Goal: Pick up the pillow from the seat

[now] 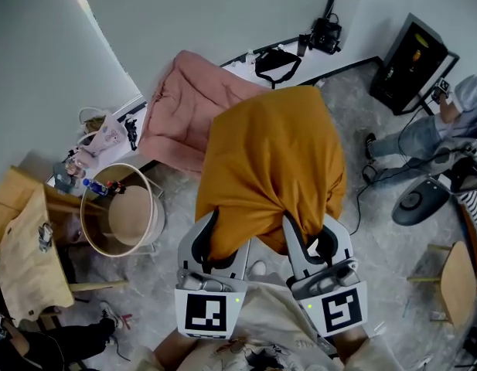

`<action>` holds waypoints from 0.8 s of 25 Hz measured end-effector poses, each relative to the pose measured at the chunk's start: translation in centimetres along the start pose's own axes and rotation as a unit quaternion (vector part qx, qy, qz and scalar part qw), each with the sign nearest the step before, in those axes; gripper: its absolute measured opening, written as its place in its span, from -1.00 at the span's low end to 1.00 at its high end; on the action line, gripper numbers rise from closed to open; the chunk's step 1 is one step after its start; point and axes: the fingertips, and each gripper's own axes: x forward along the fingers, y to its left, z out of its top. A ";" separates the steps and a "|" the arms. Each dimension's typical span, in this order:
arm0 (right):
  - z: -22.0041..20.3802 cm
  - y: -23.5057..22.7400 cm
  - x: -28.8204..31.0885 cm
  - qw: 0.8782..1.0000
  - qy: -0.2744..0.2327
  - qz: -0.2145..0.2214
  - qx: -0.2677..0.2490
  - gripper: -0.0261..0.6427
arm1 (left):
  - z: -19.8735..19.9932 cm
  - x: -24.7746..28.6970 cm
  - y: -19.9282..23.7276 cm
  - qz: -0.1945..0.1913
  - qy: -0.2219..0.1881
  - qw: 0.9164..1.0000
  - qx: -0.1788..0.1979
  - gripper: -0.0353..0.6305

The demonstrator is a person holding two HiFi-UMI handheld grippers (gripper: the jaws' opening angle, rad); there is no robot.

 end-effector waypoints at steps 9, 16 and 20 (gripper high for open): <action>0.5 0.2 -1.9 1.000 -0.006 -0.013 0.002 -0.65 | -0.1 -1.2 -1.5 -0.013 0.000 1.000 0.006 -0.25; 0.4 0.5 -2.6 1.000 -0.006 -0.024 -0.008 -0.66 | -0.7 -1.5 -2.1 -0.026 0.004 1.000 0.001 -0.26; 0.1 0.7 -3.3 1.000 -0.002 -0.023 -0.008 -0.66 | -1.1 -2.0 -2.6 -0.026 0.003 1.000 -0.003 -0.26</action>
